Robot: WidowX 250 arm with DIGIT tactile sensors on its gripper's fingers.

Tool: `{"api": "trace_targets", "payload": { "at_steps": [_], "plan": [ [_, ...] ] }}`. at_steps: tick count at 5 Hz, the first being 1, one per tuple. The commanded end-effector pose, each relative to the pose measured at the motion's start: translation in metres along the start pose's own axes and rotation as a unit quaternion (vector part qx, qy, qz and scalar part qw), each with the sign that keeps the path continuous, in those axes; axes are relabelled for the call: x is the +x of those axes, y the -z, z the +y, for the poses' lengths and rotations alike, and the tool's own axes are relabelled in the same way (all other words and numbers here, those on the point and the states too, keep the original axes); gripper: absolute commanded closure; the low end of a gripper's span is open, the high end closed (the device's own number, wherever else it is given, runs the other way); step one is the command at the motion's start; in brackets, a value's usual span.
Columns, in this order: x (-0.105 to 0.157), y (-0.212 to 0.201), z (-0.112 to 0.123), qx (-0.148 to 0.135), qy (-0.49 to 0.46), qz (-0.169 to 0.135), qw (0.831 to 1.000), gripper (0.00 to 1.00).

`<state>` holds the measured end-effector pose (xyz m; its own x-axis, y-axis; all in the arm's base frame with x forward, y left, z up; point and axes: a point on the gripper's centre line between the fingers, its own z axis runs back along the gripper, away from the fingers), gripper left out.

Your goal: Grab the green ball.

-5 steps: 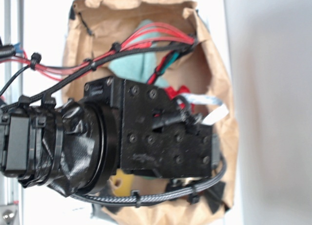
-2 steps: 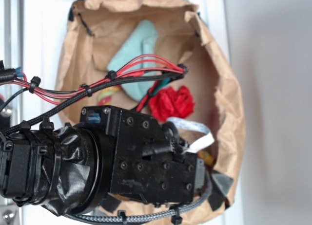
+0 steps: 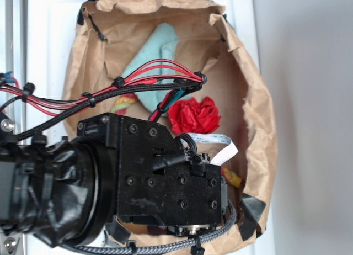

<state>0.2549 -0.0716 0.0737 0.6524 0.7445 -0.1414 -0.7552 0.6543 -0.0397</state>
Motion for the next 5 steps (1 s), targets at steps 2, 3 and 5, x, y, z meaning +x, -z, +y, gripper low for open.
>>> {"api": "trace_targets", "payload": {
  "at_steps": [2, 3, 5],
  "plan": [
    [-0.004, -0.043, -0.010, -0.074, 0.040, -0.042, 0.996, 0.00],
    [-0.001, -0.037, -0.019, -0.077, 0.062, -0.074, 0.992, 0.00],
    [0.007, -0.029, -0.028, -0.065, 0.054, -0.083, 0.993, 0.00]
  ]
}}
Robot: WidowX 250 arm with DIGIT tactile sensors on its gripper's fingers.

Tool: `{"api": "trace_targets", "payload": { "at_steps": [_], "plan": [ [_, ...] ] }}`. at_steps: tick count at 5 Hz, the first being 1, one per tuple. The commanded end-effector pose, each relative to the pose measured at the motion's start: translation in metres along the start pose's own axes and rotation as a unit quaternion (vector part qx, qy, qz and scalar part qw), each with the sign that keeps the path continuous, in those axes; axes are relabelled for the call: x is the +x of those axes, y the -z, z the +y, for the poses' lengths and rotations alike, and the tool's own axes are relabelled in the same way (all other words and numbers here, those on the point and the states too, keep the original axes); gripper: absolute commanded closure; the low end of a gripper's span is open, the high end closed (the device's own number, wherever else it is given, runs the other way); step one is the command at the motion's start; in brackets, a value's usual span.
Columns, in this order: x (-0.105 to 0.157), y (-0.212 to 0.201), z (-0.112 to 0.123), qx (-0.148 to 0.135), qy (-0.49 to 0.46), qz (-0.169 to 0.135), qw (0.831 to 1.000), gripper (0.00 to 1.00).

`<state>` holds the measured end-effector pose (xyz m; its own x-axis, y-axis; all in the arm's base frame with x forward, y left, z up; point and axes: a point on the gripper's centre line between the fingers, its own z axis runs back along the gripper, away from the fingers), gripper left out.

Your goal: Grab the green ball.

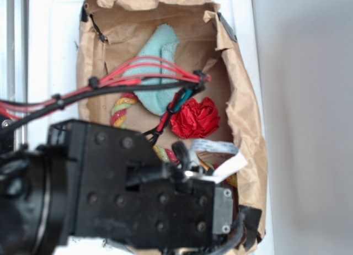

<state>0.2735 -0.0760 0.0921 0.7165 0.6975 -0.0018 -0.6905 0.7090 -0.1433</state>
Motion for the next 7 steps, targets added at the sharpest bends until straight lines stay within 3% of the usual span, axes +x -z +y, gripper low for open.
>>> {"api": "trace_targets", "payload": {
  "at_steps": [1, 2, 3, 4, 6, 7],
  "plan": [
    [0.013, 0.005, -0.005, 0.011, -0.006, -0.032, 0.999, 0.00],
    [0.026, 0.007, 0.002, 0.023, -0.024, -0.049, 0.998, 0.00],
    [0.027, 0.007, 0.001, 0.019, -0.022, -0.046, 0.998, 0.00],
    [0.018, 0.025, 0.003, 0.048, 0.001, -0.058, 0.997, 0.00],
    [0.002, 0.021, 0.008, 0.041, 0.030, -0.042, 0.998, 0.00],
    [0.003, 0.025, 0.008, 0.032, 0.043, -0.015, 0.998, 0.00]
  ]
}}
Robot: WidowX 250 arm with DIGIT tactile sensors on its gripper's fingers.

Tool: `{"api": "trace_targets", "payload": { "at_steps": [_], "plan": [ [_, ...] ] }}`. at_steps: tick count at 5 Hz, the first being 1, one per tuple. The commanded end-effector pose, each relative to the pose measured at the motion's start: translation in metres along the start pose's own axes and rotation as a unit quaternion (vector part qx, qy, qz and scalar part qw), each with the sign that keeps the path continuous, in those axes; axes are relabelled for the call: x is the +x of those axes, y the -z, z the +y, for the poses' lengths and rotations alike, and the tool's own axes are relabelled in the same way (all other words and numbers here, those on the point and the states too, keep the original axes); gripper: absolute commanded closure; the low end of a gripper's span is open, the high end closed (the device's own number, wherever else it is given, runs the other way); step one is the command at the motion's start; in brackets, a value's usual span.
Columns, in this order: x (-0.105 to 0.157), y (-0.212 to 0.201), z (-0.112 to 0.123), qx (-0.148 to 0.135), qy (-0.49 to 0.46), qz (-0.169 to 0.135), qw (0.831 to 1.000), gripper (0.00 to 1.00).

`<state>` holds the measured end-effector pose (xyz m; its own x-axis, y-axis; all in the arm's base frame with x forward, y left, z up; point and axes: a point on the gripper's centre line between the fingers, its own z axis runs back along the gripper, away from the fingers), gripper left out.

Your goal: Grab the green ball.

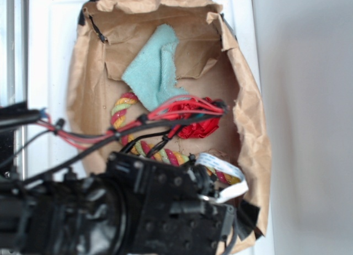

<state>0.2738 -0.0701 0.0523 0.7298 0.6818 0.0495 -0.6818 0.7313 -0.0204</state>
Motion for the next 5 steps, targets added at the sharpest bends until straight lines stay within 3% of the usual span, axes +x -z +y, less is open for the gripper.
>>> {"api": "trace_targets", "payload": {
  "at_steps": [1, 2, 3, 5],
  "plan": [
    [-0.0034, -0.0140, 0.0015, -0.028, 0.039, 0.013, 0.999, 0.00],
    [-0.0037, -0.0146, 0.0025, -0.025, 0.032, 0.029, 0.999, 0.16],
    [-0.0022, -0.0117, 0.0014, -0.019, 0.022, 0.036, 0.999, 1.00],
    [-0.0012, -0.0100, 0.0019, -0.020, 0.028, 0.038, 0.999, 1.00]
  ]
}}
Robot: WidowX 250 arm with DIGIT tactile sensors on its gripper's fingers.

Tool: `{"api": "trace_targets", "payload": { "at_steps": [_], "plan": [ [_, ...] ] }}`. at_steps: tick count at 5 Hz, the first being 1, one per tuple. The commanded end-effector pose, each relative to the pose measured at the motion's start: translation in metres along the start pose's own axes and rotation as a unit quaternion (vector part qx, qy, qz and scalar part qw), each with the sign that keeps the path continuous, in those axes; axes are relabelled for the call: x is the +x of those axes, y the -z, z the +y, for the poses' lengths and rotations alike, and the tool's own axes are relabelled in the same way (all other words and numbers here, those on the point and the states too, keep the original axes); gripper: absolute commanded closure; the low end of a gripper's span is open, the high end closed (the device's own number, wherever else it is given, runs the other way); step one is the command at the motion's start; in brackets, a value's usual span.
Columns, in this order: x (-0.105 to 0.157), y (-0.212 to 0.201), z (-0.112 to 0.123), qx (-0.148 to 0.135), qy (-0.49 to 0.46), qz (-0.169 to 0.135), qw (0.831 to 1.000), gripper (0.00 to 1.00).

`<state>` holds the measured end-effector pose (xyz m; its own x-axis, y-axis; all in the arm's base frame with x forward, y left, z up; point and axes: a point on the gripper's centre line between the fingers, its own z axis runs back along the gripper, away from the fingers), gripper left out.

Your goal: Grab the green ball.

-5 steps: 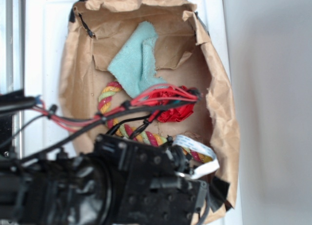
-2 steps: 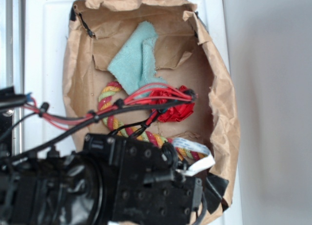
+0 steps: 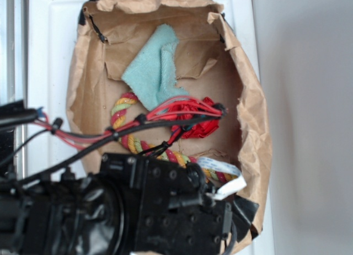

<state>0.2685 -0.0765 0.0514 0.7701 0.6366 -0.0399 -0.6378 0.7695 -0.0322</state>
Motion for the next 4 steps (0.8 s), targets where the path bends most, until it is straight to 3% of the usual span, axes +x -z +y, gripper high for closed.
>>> {"api": "trace_targets", "payload": {
  "at_steps": [1, 4],
  "plan": [
    [0.010, -0.011, 0.003, -0.014, -0.007, -0.003, 1.000, 1.00],
    [0.034, -0.039, 0.018, -0.018, -0.082, -0.025, 0.996, 1.00]
  ]
}}
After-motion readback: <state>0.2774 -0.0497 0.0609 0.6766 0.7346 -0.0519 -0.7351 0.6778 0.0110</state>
